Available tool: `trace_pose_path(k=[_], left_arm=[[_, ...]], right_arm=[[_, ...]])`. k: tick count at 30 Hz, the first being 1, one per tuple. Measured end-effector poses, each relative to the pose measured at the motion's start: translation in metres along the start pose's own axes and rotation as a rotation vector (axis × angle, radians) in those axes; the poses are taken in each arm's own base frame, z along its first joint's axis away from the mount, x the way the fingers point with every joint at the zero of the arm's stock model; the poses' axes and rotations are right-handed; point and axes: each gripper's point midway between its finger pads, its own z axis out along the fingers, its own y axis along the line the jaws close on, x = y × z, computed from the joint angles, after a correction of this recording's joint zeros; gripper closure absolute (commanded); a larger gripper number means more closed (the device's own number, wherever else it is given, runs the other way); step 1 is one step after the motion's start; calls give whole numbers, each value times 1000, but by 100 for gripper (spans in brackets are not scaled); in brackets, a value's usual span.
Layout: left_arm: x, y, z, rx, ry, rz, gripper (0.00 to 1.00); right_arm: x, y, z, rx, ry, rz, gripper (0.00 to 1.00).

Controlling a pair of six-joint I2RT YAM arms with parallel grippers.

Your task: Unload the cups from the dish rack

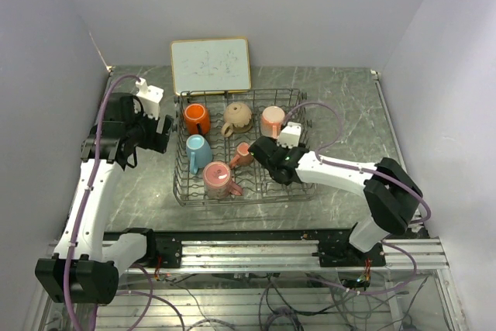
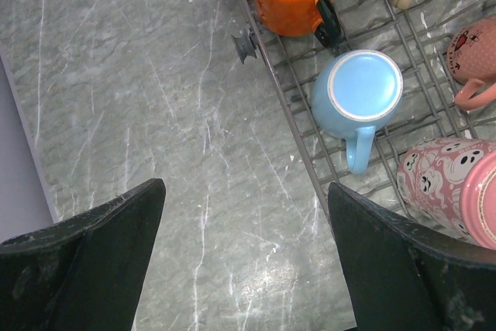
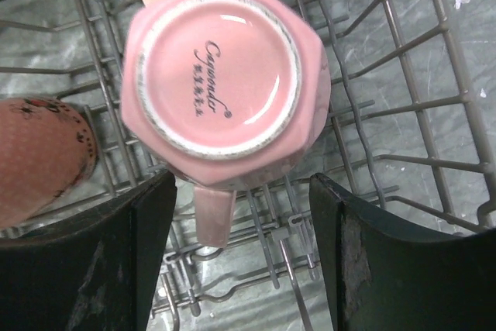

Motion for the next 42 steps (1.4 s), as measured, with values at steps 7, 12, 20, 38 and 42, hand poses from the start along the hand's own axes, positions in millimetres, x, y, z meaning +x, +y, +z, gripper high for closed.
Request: trace_pose_path(k=[7, 12, 20, 38, 42], left_arm=[[-4, 1, 2, 0, 2, -7, 3], [-3, 1, 2, 0, 7, -7, 3], [-5, 2, -1, -3, -5, 8, 3], [17, -24, -13, 100, -99, 157, 3], [1, -32, -23, 129, -204, 192, 3]], right_arm=[[14, -2, 15, 22, -17, -39, 45], [17, 2, 20, 29, -37, -83, 54], [18, 4, 23, 32, -53, -113, 77], [-39, 14, -38, -195, -111, 33, 100], [-72, 22, -70, -316, -147, 79, 100]])
